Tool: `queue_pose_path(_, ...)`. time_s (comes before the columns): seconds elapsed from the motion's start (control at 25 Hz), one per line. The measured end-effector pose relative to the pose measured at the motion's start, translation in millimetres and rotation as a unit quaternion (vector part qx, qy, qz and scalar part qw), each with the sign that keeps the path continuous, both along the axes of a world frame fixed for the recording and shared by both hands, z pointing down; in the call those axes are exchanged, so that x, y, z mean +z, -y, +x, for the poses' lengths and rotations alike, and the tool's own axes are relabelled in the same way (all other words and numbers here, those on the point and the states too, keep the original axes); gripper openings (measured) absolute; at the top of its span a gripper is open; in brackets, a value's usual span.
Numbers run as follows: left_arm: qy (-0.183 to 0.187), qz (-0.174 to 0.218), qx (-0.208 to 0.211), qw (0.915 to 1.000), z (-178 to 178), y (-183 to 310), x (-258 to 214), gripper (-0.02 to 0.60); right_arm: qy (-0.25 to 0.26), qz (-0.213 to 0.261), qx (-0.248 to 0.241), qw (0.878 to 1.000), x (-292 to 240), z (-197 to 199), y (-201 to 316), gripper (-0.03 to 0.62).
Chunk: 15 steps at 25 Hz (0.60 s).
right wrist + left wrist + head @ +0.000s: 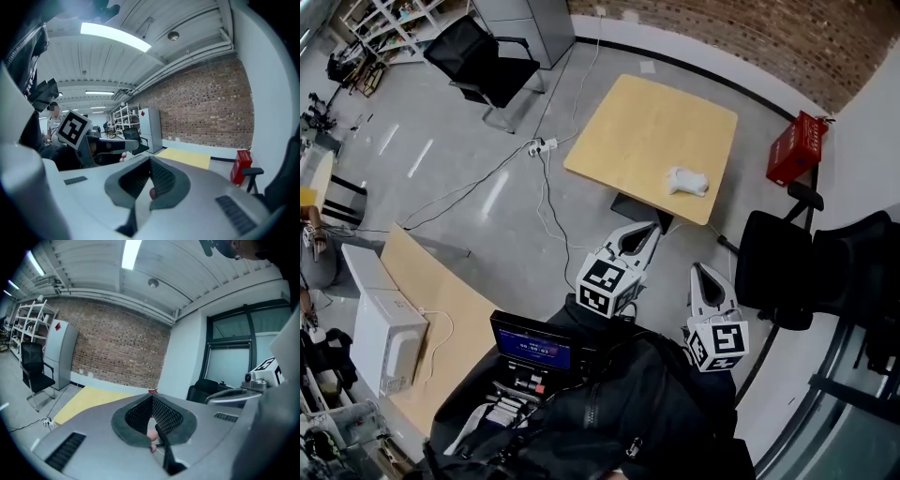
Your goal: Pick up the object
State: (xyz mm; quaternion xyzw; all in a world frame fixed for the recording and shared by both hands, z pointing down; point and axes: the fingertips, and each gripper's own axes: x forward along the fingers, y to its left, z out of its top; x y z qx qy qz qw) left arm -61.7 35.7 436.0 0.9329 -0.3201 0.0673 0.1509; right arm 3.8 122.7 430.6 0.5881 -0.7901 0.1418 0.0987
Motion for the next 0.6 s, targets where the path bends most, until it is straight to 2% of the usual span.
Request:
queue_pose_path(0.4,0.013,-0.028,0.004,0.9995,6.5,3.7,18.9,-0.002,0.005,-0.033,0.006,0.999,17.0,5.7,1.0,0.005)
queue_pose_path(0.6,0.019,-0.033,-0.015,0.9991,9.4,15.0,26.6,-0.002,0.010,-0.038,-0.008,0.999,25.0,15.9,16.2,0.005)
